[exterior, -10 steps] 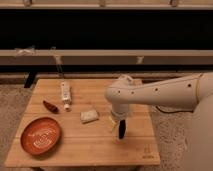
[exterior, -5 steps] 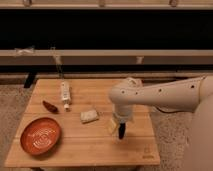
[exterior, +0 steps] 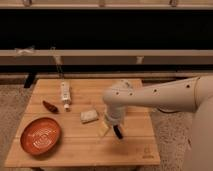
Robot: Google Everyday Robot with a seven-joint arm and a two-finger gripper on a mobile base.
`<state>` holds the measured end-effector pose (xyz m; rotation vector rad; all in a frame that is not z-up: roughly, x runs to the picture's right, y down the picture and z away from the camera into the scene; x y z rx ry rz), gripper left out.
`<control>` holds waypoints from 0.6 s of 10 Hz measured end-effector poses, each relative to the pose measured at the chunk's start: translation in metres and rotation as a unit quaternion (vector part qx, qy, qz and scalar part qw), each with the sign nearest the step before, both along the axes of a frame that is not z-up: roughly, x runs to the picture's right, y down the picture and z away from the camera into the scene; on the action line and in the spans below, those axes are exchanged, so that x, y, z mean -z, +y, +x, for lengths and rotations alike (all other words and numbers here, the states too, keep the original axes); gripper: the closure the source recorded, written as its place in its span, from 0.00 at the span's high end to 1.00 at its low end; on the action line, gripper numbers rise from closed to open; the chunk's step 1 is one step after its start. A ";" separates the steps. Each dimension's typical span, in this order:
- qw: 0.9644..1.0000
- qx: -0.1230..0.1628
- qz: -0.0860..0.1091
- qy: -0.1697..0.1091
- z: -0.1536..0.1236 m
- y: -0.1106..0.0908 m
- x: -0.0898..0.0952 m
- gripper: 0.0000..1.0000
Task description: Knock the eraser over
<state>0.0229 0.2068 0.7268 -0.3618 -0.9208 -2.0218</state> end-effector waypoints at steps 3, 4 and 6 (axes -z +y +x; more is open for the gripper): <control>1.000 0.013 0.005 -0.026 -0.017 -0.005 0.000 0.80; 0.999 0.016 0.009 -0.030 -0.017 -0.009 -0.001 0.80; 0.999 0.022 0.019 -0.039 -0.015 -0.016 -0.004 0.80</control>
